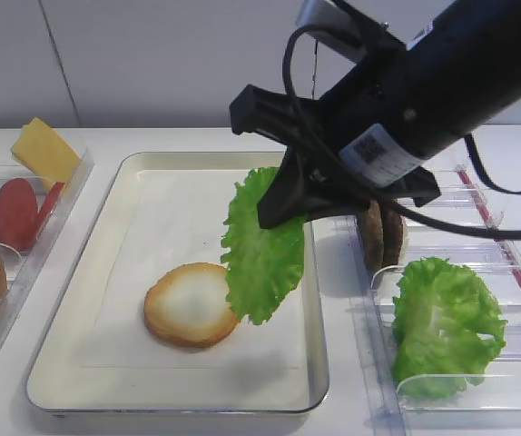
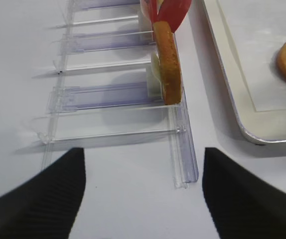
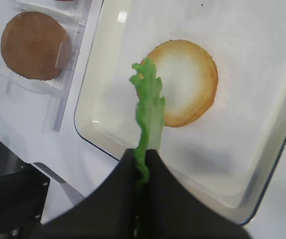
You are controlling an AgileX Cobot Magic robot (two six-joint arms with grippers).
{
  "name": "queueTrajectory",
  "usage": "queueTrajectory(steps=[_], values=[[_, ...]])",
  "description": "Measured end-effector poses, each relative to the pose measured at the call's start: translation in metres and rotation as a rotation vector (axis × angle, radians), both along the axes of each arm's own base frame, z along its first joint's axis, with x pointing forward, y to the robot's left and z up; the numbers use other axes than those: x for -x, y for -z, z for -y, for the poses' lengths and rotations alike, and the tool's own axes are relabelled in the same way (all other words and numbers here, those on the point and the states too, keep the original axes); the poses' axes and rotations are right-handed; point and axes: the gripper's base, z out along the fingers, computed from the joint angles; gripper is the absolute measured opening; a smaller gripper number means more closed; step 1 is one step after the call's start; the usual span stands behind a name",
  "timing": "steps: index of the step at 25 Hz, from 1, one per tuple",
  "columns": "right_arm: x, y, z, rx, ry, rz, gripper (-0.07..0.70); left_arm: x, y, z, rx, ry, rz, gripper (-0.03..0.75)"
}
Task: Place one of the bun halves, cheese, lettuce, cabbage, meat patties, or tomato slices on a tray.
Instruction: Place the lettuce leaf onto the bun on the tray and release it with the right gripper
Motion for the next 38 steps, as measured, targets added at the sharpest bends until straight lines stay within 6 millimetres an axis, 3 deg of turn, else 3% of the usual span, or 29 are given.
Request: queueTrajectory(steps=[6, 14, 22, 28, 38], values=[[-0.009, 0.010, -0.015, -0.043, -0.027, -0.031, 0.055, 0.000, 0.000, 0.000, 0.000, 0.000, 0.000, 0.465], [-0.015, 0.018, -0.058, -0.053, -0.102, -0.013, 0.055, 0.000, 0.000, 0.000, 0.000, 0.000, 0.000, 0.465], [-0.026, 0.039, -0.093, -0.037, -0.126, -0.023, 0.055, 0.000, 0.000, 0.000, 0.000, 0.000, 0.000, 0.464], [-0.037, 0.060, -0.100, -0.015, -0.085, -0.036, 0.055, 0.000, 0.000, 0.000, 0.000, 0.000, 0.000, 0.464], [-0.044, 0.076, -0.105, 0.006, -0.050, -0.043, 0.055, 0.000, 0.000, 0.000, 0.000, 0.000, 0.000, 0.464]])
